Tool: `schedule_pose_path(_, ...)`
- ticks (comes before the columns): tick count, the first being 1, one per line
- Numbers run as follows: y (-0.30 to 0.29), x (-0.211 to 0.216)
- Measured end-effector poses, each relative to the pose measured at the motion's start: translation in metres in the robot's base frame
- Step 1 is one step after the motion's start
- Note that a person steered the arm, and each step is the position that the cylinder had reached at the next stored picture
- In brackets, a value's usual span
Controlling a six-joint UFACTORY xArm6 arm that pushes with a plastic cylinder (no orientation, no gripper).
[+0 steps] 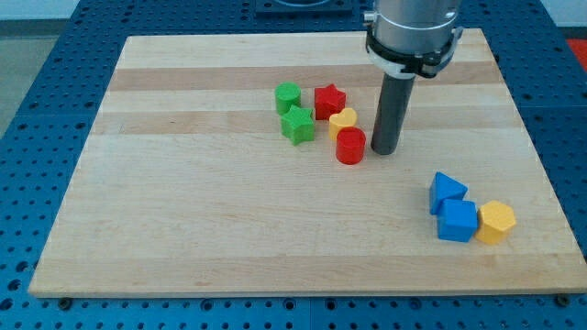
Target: Slide the red circle to the bottom left of the heart
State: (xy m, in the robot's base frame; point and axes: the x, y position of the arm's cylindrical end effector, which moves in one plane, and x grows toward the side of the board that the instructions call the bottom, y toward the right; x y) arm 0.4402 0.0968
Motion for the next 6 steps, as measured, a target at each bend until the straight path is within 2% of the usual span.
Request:
schedule_pose_path(3,-0.032,0.004)
schedule_pose_path(6,-0.017,0.016)
